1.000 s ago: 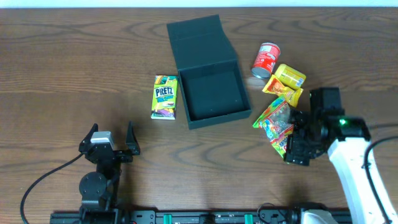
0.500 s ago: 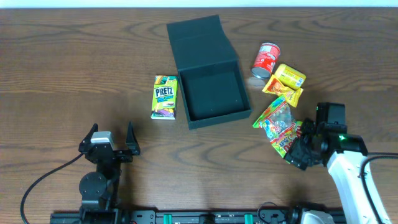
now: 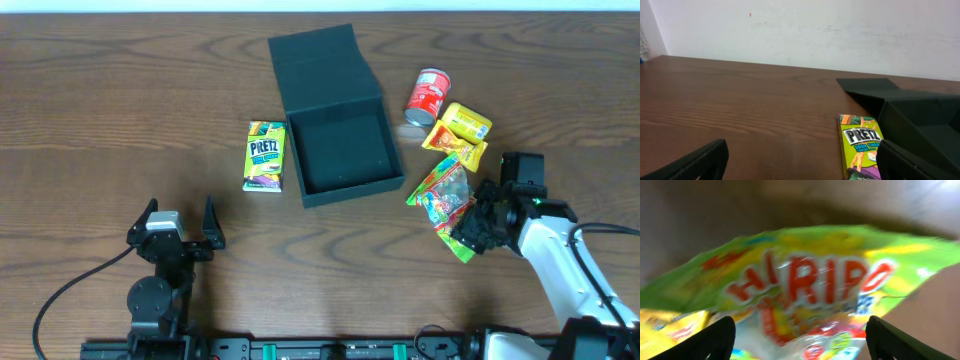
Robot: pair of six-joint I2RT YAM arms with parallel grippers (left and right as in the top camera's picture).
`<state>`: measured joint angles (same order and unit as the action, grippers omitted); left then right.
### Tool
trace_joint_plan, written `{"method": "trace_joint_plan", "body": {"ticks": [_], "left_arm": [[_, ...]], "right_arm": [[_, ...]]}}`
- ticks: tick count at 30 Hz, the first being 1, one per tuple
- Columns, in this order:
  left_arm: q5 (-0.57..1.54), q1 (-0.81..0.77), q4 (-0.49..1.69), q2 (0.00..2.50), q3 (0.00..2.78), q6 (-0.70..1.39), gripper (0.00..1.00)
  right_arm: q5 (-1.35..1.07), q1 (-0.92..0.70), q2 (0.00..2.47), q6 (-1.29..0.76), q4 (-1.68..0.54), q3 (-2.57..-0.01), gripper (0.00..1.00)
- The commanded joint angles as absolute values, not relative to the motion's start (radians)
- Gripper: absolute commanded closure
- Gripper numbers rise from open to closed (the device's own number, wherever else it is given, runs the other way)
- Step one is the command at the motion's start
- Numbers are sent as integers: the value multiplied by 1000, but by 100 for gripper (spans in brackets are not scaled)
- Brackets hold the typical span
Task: Pack container
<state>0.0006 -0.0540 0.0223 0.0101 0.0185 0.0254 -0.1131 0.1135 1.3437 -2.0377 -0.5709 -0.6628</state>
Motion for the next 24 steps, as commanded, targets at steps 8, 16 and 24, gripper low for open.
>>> {"method": "trace_joint_plan", "body": {"ticks": [8, 16, 24], "left_arm": [[-7, -50, 76, 4, 4, 22, 5], [-7, -50, 76, 4, 4, 22, 5], [-7, -50, 76, 4, 4, 22, 5]], "right_arm": [[-130, 69, 1383, -2049, -479, -658, 19], [-102, 25, 1437, -2049, -463, -658, 15], [-51, 26, 1470, -2049, -454, -658, 15]]}}
